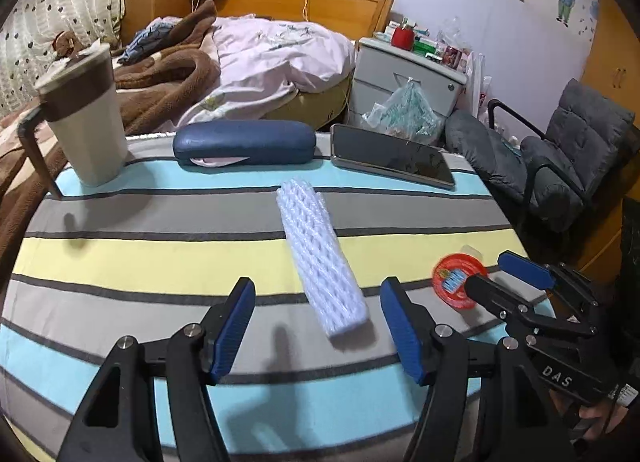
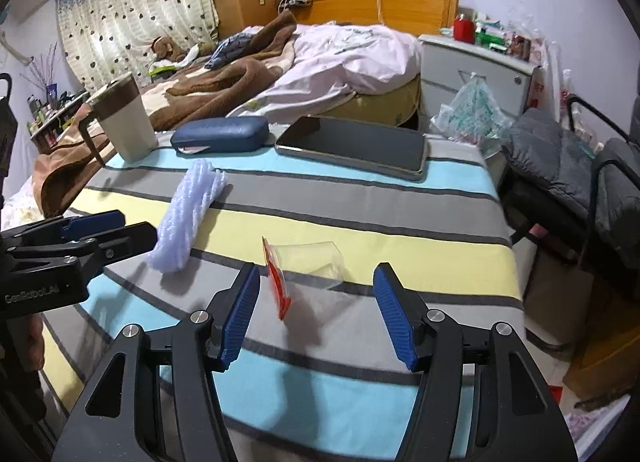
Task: Collect trash
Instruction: 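Grasp the white foam mesh sleeve with the left gripper while the right grasps the clear plastic cup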
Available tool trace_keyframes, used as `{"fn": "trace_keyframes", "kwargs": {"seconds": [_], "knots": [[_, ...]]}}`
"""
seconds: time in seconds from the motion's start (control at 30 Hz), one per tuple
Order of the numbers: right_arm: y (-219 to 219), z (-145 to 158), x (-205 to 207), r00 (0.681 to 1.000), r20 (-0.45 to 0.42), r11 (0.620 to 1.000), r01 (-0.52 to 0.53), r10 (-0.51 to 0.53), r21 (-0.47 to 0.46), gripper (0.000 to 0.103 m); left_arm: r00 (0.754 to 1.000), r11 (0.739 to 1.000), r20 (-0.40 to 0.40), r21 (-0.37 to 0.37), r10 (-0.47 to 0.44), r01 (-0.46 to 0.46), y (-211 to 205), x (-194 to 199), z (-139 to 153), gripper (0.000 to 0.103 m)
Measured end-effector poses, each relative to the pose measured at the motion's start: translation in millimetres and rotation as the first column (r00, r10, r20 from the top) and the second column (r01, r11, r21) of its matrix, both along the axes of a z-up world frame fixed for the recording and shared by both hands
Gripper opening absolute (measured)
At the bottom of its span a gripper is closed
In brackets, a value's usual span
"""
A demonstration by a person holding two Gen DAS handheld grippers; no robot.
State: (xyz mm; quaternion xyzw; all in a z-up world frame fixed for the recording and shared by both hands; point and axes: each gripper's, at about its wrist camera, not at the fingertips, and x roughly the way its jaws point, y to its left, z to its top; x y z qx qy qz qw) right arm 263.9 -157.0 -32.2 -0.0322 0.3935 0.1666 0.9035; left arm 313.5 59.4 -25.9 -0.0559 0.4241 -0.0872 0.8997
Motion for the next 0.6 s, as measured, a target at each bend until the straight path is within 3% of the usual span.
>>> {"fn": "trace_keyframes", "kwargs": {"seconds": [0.47,0.53,0.6], "knots": [[5.0,-6.1,13.9,0.998,-0.035,0.998,-0.049,0.048,-0.032,0.061,0.999,1.0,-0.048,-0.01,-0.014,0.013,-2.7,23.9,-20.6,0.067],[5.6,-8.0,15.6,0.998,-0.047,0.998,-0.051,0.049,-0.036,0.061,0.999,1.0,-0.051,-0.007,-0.019,0.019,-4.6,23.7,-22.9,0.064],[4.7,-8.4,16.8,0.997,-0.053,0.998,-0.051,0.049,-0.031,0.061,0.999,1.0,-0.05,0.005,-0.021,0.021,-5.1,24.5,-23.2,0.054]]}}
